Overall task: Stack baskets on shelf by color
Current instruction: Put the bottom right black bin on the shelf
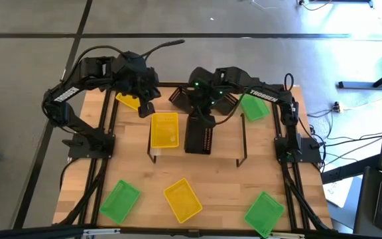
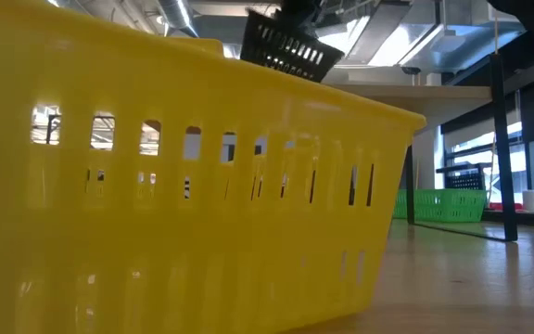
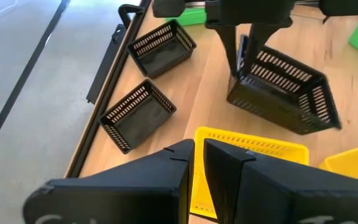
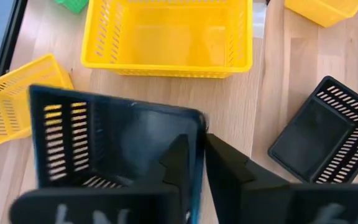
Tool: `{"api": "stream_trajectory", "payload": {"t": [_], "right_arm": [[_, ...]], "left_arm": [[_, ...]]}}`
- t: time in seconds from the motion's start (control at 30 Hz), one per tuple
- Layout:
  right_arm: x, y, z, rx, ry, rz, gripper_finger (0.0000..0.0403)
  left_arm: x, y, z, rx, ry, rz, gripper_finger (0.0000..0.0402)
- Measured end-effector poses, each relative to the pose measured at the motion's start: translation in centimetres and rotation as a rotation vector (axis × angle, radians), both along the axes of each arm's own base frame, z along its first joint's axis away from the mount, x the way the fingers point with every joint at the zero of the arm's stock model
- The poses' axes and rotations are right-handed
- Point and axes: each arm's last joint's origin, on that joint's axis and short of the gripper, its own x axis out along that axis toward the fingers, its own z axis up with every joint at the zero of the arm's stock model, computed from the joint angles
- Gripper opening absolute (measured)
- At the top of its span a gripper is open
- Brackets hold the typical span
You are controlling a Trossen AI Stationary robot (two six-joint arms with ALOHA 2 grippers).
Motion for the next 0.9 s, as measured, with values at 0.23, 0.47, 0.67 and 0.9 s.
{"api": "stream_trajectory", "payload": {"t": [0.23,0.47,0.67,0.9], "right_arm": [[0.3,-0.1,0.2,-0.012,-0.037,0.001,0.0083],[-0.6,0.1,1.1,-0.009,-0.006,0.01,0.008],[-3.1,1.2,1.9,0.038,0.134,0.046,0.0021],[-3.1,2.8,1.1,0.133,0.179,0.067,0.0002]], "left_arm": [[0.2,-0.7,0.0,0.0,0.0,-0.032,0.0027],[0.2,-1.2,0.0,0.007,0.009,-0.044,0.0027],[0.1,-1.3,-0.2,0.002,0.025,-0.04,0.0027],[0.0,-1.3,-0.2,0.001,0.034,-0.04,0.0027]]}}
